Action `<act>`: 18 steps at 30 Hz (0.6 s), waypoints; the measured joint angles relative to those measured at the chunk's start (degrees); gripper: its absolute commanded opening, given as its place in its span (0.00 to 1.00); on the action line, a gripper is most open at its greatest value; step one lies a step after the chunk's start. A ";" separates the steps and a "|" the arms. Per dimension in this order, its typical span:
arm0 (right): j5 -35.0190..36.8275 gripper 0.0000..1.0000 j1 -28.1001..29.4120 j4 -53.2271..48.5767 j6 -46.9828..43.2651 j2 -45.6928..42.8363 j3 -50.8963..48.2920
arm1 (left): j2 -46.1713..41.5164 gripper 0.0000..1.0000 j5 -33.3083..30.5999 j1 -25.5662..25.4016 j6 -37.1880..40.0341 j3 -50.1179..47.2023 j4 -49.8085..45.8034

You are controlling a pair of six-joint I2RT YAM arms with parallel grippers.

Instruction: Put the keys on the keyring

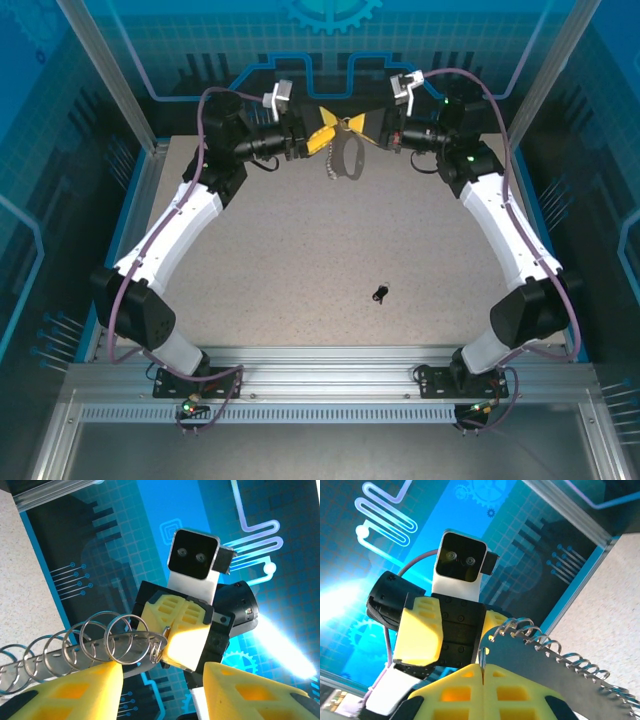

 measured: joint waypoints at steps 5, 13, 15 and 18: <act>3.89 0.00 0.76 -6.97 -11.69 -2.10 3.04 | -0.35 0.46 -0.48 0.00 -1.66 0.02 0.96; 8.94 0.00 1.77 -14.71 -23.15 -3.87 5.99 | -0.35 0.43 -0.61 0.00 -2.36 1.20 0.79; 9.60 0.00 1.77 -16.50 -25.20 -3.87 6.78 | -0.35 0.43 -0.61 0.00 -2.29 2.29 0.50; 10.25 0.00 1.77 -18.56 -27.36 -3.85 7.87 | -0.35 0.44 -0.63 0.00 -1.42 4.11 -0.44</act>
